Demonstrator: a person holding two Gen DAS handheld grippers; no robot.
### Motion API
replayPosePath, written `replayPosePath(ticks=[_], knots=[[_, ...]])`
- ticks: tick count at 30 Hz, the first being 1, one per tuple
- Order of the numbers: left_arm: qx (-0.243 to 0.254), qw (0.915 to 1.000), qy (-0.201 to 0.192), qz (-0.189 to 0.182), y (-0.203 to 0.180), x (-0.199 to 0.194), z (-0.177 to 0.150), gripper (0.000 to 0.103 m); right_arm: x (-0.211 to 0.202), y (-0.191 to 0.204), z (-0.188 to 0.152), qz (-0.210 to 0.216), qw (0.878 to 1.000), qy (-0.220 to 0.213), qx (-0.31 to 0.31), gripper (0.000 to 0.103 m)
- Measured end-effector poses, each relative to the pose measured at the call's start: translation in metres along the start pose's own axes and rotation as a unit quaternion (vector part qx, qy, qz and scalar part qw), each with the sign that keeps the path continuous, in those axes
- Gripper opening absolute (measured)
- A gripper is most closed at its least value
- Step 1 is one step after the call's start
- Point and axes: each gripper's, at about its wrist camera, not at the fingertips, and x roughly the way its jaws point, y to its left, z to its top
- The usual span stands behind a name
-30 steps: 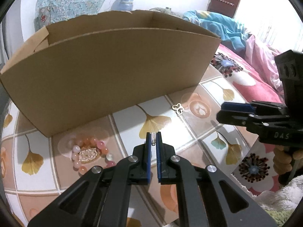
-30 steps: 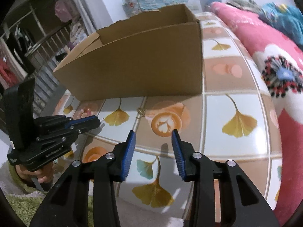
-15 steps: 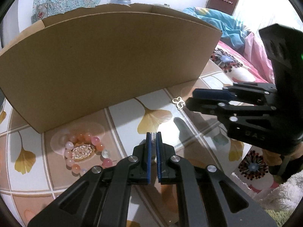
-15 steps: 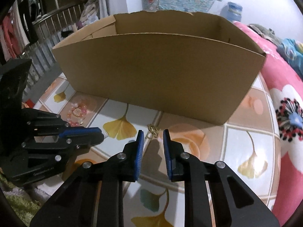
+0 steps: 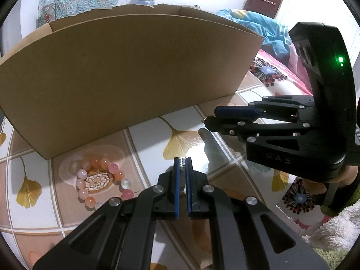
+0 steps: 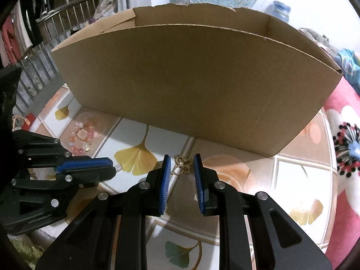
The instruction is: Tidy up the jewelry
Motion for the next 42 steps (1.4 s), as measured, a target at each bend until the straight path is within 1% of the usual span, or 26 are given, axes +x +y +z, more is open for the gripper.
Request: replayPosePath(ticks=[3,4,5,8,9,11,16,20,21,22,28,31,32,34,35,39,42], knots=[[0.0,1.0,0.0,0.0,0.0,0.0,0.0,0.005,0.002,0.004,0.002,-0.004,1.0,0.004,-0.005,0.02],[0.0,1.0,0.0,0.0,0.0,0.0,0.0,0.005,0.003,0.004,0.003,-0.005,1.0,0.005,-0.007,0.018],[-0.001,1.0,0.0,0.0,0.0,0.0,0.0,0.005,0.005,0.005,0.004,-0.006,1.0,0.006,-0.008,0.013],[-0.001,1.0,0.0,-0.001,0.0,0.0,0.0,0.005,0.004,0.007,0.005,-0.003,1.0,0.008,-0.005,0.01],[-0.001,1.0,0.0,-0.001,0.0,0.0,0.0,0.005,0.004,0.006,0.006,-0.001,1.0,0.007,-0.002,0.006],[-0.001,1.0,-0.001,0.0,0.0,0.0,0.0,0.005,0.002,0.006,0.008,0.001,1.0,0.004,0.003,0.003],[-0.001,1.0,0.0,-0.001,0.0,0.0,0.0,0.005,0.0,0.006,0.009,0.007,1.0,0.004,0.009,0.001],[-0.002,1.0,-0.001,-0.001,0.001,0.0,0.0,0.005,-0.006,0.012,0.008,0.016,1.0,0.004,0.004,0.001],[-0.002,1.0,0.0,-0.001,0.0,-0.001,0.0,0.005,-0.008,0.013,0.007,0.019,1.0,0.004,0.002,0.001],[-0.002,1.0,0.0,-0.001,0.0,-0.001,0.001,0.005,-0.018,0.009,0.005,0.02,1.0,0.003,0.0,0.001],[-0.003,1.0,-0.001,-0.002,0.0,-0.001,0.001,0.005,-0.031,0.007,-0.007,0.028,1.0,0.005,0.0,0.001],[-0.003,1.0,-0.001,-0.002,0.001,-0.001,0.0,0.005,-0.032,0.003,-0.008,0.033,0.999,0.008,0.009,0.006],[-0.003,1.0,-0.001,-0.002,0.001,0.0,0.0,0.005,-0.033,0.003,-0.008,0.031,0.999,0.008,0.01,0.013],[-0.003,1.0,-0.001,-0.002,0.001,0.0,0.0,0.005,-0.033,0.004,-0.013,0.027,1.0,0.007,0.01,0.023],[-0.003,1.0,-0.001,-0.002,0.001,0.0,0.0,0.005,-0.033,0.003,-0.013,0.025,1.0,0.003,0.009,0.025],[-0.004,1.0,-0.001,-0.003,0.001,-0.001,0.001,0.005,-0.027,0.009,-0.008,0.021,1.0,-0.001,-0.007,0.025],[-0.005,1.0,-0.001,-0.003,0.001,0.0,0.001,0.005,-0.017,0.011,-0.006,0.008,1.0,0.011,-0.009,0.025]])
